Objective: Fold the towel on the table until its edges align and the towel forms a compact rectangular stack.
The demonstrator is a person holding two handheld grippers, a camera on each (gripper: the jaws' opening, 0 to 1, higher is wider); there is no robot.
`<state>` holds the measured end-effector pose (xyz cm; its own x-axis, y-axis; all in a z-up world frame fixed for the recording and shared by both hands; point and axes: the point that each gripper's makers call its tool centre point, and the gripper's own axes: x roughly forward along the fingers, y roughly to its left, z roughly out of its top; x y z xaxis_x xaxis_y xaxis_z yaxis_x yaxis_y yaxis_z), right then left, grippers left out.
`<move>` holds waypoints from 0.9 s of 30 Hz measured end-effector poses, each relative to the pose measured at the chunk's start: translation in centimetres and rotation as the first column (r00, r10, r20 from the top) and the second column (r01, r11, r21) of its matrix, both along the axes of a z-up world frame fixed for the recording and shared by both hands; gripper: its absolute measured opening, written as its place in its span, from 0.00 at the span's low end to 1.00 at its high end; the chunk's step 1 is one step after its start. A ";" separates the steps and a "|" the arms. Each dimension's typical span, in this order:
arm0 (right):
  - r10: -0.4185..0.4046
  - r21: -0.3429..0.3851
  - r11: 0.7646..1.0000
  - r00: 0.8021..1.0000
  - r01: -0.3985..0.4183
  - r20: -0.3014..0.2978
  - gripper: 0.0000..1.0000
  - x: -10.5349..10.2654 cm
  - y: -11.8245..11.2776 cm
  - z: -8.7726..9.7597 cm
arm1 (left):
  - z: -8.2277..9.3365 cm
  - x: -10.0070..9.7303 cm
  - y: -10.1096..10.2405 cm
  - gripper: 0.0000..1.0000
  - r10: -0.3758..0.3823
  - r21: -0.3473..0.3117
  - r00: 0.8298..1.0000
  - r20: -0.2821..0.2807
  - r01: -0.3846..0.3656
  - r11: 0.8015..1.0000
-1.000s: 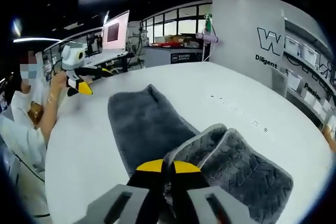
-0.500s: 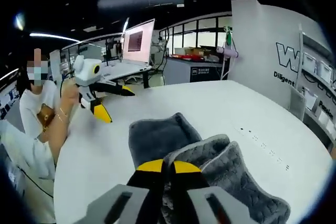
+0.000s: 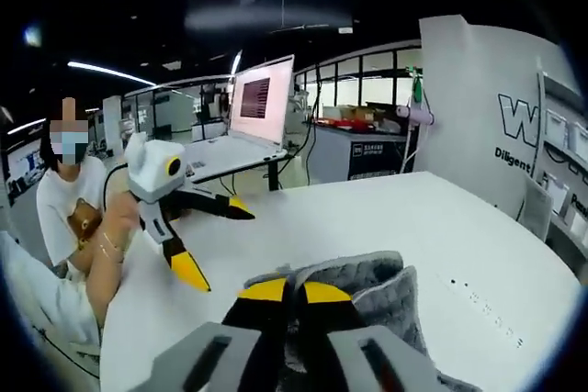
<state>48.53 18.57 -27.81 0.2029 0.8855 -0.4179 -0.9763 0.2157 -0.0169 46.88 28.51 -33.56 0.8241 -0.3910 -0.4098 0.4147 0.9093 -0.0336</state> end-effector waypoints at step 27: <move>0.070 -0.112 0.990 0.993 -0.081 -0.097 0.06 -1.3 7.8 -10.7 | -0.8 -0.5 -0.9 0.99 -0.037 0.037 0.999 -0.021 0.037 0.999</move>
